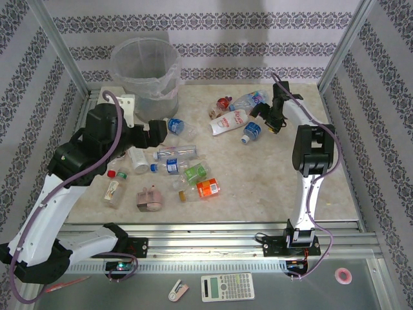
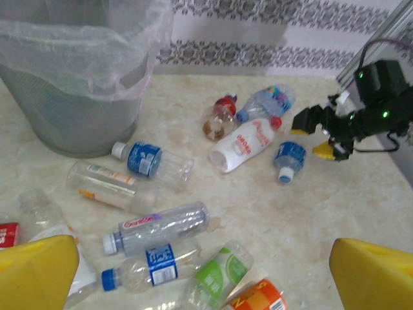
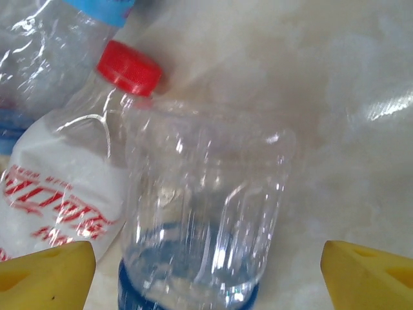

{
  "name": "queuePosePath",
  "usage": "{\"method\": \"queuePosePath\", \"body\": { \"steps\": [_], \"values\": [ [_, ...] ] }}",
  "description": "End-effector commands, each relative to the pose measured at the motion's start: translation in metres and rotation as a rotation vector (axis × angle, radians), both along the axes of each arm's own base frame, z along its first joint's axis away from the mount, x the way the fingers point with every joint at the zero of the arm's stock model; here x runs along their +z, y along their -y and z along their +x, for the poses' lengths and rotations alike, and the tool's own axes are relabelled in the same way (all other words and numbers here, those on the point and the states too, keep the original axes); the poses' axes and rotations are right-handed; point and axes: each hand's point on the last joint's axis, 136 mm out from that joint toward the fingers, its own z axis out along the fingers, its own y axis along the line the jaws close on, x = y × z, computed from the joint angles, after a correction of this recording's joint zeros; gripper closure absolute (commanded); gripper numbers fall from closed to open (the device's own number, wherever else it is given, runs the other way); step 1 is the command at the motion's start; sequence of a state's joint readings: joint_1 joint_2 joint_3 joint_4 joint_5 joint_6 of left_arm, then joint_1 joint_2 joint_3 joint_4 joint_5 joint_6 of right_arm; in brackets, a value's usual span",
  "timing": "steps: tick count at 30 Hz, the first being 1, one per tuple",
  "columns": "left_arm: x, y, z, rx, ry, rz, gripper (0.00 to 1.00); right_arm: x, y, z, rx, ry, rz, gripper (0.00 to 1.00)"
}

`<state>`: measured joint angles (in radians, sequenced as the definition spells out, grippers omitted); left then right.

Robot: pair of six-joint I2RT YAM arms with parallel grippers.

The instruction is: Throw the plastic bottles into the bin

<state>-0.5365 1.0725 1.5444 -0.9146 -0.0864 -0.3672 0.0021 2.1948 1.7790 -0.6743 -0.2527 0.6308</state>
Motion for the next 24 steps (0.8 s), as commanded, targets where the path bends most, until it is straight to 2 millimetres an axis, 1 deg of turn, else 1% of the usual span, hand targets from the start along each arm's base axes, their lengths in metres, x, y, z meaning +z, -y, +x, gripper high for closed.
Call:
{"method": "queuePosePath", "body": {
  "steps": [1, 6, 9, 11, 13, 16, 21, 24],
  "values": [
    [-0.014, -0.004, -0.008, -0.012, -0.026, 0.067, 0.00, -0.004, 0.006, 0.006, -0.038, -0.014, -0.028, 0.11],
    [-0.013, 0.000, -0.008, -0.024, -0.011, 0.051, 0.00, -0.019, 0.004, 0.005, -0.046, -0.044, -0.016, 0.14],
    [-0.015, 0.007, -0.006, -0.051, -0.015, 0.054, 0.00, -0.025, 0.002, 0.004, -0.045, -0.053, -0.011, 0.18],
    [-0.019, 0.015, -0.002, -0.077, -0.020, 0.049, 0.00, -0.030, -0.001, 0.002, -0.035, -0.063, -0.008, 0.21],
    [-0.022, 0.023, 0.002, -0.100, -0.024, 0.037, 0.00, -0.033, 0.001, -0.002, -0.044, -0.072, -0.013, 0.24],
    [-0.021, 0.036, 0.008, -0.128, -0.007, 0.001, 0.00, -0.036, 0.003, -0.007, -0.053, -0.079, -0.018, 0.29],
    [-0.026, 0.059, 0.017, -0.180, -0.008, -0.019, 0.00, -0.040, 0.006, -0.017, -0.056, -0.088, -0.015, 0.42],
    [-0.033, 0.076, 0.023, -0.213, -0.019, -0.004, 0.00, -0.038, 0.004, -0.023, -0.055, -0.083, -0.006, 0.46]
  ]
}}
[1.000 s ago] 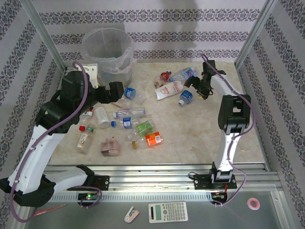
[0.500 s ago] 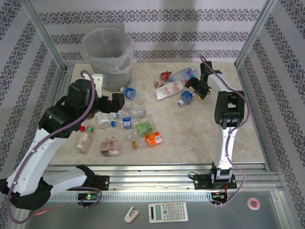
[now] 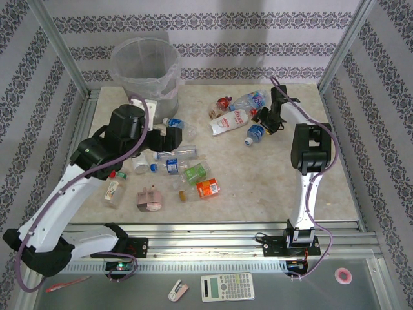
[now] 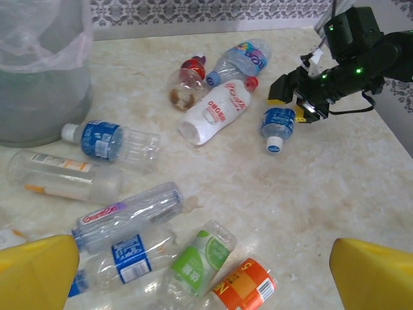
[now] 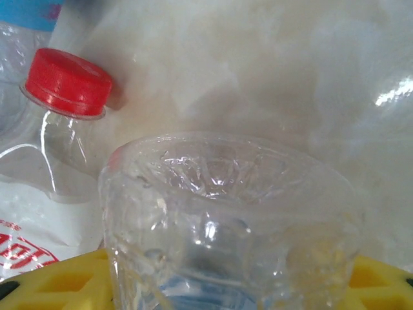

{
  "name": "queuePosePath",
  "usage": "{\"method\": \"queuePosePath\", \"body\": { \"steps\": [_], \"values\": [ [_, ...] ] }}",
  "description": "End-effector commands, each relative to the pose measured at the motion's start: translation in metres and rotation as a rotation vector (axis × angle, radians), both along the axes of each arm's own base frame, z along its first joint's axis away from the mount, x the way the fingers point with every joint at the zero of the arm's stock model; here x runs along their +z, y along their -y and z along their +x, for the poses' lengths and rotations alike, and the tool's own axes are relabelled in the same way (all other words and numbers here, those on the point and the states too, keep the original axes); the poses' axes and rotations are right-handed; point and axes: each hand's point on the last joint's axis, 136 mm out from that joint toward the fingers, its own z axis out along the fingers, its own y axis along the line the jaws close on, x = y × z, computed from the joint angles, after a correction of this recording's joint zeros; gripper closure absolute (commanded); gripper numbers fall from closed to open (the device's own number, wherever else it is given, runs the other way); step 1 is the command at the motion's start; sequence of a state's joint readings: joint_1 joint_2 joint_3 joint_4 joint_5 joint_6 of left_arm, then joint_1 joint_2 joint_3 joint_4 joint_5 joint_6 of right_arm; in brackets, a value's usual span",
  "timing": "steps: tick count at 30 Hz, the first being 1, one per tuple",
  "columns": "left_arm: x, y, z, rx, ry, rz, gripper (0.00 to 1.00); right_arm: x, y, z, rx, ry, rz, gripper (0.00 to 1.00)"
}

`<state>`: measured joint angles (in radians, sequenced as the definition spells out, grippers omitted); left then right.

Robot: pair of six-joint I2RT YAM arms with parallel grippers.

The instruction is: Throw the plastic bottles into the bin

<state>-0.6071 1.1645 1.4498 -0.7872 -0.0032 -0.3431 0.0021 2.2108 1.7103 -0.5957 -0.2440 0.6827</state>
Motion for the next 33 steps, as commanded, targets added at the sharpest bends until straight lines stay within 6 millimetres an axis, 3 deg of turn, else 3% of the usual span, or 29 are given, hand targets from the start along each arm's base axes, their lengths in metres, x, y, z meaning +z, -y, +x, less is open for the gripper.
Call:
{"method": "queuePosePath", "body": {
  "steps": [1, 9, 19, 28, 33],
  "values": [
    [0.005, 0.028, 0.007, -0.074, 0.038, -0.016, 0.00, -0.013, 0.002, -0.023, -0.004, -0.065, -0.012, 0.46],
    [-0.013, 0.073, 0.019, -0.152, 0.015, -0.068, 0.00, 0.010, -0.002, -0.041, 0.003, -0.024, 0.015, 0.51],
    [-0.036, 0.118, 0.025, -0.236, -0.040, -0.115, 0.00, 0.081, -0.019, -0.067, 0.044, 0.105, 0.089, 0.53],
    [-0.054, 0.142, 0.018, -0.313, -0.118, -0.196, 0.00, 0.142, -0.040, -0.110, 0.065, 0.233, 0.097, 0.53],
    [-0.050, 0.155, 0.008, -0.398, -0.137, -0.253, 0.00, 0.171, -0.061, -0.139, 0.069, 0.292, 0.080, 0.54]
  ]
}}
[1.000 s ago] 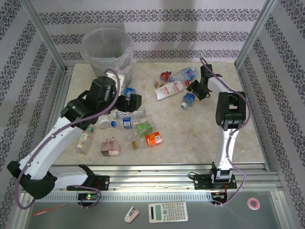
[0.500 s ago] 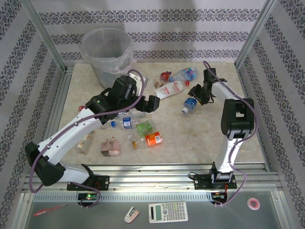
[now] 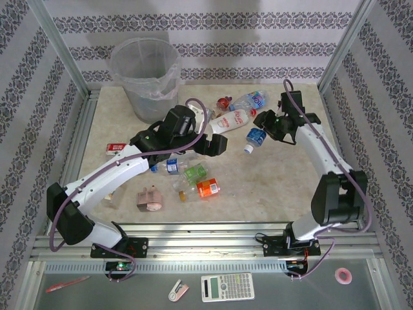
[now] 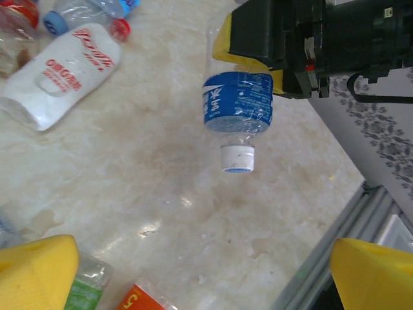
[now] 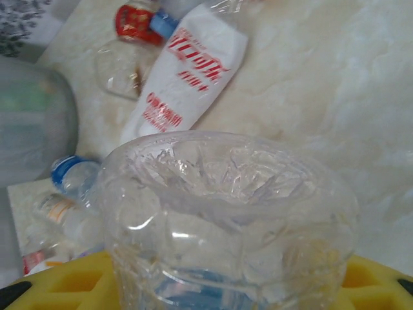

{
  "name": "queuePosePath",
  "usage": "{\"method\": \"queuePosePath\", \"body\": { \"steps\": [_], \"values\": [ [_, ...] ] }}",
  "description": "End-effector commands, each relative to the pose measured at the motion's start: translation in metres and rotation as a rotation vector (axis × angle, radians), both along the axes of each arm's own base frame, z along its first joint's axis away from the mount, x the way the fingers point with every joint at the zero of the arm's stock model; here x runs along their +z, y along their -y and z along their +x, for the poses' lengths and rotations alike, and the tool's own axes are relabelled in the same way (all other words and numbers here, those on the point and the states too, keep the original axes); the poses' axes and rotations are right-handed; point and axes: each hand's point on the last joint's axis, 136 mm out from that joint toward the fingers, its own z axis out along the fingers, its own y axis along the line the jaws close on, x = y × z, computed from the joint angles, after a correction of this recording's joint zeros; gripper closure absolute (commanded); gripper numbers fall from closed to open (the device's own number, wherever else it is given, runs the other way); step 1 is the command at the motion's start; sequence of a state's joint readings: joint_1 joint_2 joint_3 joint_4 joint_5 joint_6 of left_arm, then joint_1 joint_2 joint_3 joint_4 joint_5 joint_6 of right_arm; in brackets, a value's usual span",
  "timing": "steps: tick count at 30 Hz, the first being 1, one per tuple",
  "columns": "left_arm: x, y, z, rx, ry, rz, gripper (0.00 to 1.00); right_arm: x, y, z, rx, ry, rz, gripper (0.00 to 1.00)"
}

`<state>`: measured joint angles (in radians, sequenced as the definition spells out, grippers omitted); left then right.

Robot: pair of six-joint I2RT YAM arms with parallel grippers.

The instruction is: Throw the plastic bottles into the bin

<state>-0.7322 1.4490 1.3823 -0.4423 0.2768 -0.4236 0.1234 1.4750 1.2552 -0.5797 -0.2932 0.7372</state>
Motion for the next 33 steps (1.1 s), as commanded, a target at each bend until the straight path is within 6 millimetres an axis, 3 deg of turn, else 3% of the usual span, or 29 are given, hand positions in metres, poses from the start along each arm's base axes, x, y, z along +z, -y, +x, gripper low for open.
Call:
{"method": "queuePosePath", "body": {
  "steps": [1, 9, 14, 25, 33],
  "values": [
    [0.014, 0.021, -0.011, -0.097, -0.004, -0.102, 0.00, 0.016, -0.011, -0.020, -0.028, 0.024, -0.005, 0.54],
    [-0.001, 0.023, -0.016, -0.141, -0.085, -0.150, 0.00, 0.043, -0.046, -0.060, -0.008, 0.118, -0.037, 0.54],
    [-0.002, 0.030, -0.019, -0.168, -0.102, -0.209, 0.00, 0.049, -0.063, -0.073, 0.031, 0.141, -0.042, 0.54],
    [-0.035, 0.036, -0.030, -0.182, -0.197, -0.207, 0.00, 0.047, -0.086, -0.085, 0.091, 0.146, -0.020, 0.55],
    [-0.039, 0.040, -0.034, -0.195, -0.213, -0.208, 0.00, 0.043, -0.102, -0.099, 0.120, 0.139, 0.017, 0.55]
  ]
}}
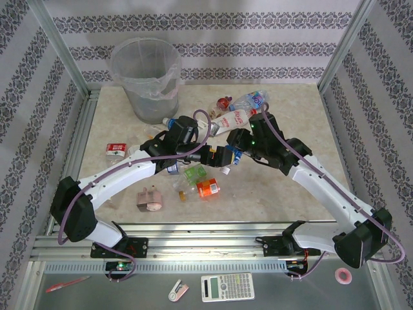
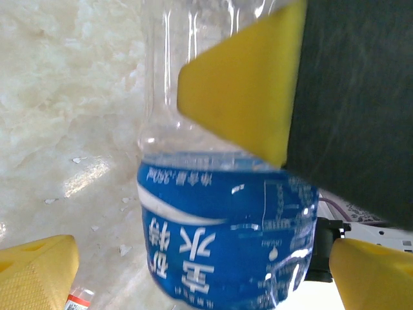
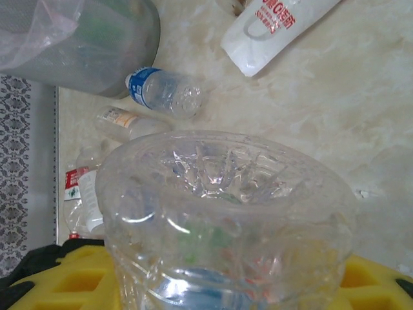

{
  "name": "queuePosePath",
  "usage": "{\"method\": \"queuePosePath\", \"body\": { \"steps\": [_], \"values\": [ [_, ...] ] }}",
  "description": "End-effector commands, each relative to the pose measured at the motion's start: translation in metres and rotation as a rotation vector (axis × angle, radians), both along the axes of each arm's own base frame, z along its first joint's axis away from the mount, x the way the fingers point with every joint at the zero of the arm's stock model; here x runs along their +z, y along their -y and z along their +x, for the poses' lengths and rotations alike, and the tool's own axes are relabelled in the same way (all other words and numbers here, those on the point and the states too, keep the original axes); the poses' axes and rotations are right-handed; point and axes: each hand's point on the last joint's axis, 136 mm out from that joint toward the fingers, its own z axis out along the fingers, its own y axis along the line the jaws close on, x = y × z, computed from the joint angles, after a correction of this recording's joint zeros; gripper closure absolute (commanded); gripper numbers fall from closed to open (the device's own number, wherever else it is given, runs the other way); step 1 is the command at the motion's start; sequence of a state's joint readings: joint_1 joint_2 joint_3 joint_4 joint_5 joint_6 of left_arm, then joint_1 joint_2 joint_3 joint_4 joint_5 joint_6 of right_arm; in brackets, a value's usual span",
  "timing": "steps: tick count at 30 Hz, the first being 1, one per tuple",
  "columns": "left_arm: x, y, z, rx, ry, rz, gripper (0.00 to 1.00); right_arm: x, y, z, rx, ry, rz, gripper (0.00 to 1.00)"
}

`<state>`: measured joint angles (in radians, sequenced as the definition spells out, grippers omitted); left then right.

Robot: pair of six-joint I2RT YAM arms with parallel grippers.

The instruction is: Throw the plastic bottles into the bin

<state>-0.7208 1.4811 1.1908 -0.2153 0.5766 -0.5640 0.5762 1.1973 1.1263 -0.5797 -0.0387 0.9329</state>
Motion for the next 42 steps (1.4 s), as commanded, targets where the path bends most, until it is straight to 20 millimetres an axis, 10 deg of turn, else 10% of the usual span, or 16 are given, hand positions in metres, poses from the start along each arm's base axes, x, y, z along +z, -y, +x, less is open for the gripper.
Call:
{"method": "queuePosePath", "body": {
  "steps": [1, 12, 29, 42],
  "values": [
    [0.004, 0.010, -0.006, -0.038, 0.000, -0.038, 0.00, 0.003, -0.002, -0.006, -0.012, 0.012, 0.028, 0.55],
    [-0.011, 0.023, -0.019, -0.087, -0.051, -0.062, 0.10, 0.005, -0.015, -0.015, 0.021, 0.011, 0.054, 0.55],
    [-0.018, 0.028, -0.018, -0.114, -0.068, -0.081, 0.60, 0.004, -0.019, -0.013, 0.022, 0.008, 0.062, 0.54],
    [-0.028, -0.004, 0.006, 0.030, -0.064, -0.030, 0.66, 0.016, -0.017, -0.012, 0.047, 0.045, 0.022, 0.09]
  ]
}}
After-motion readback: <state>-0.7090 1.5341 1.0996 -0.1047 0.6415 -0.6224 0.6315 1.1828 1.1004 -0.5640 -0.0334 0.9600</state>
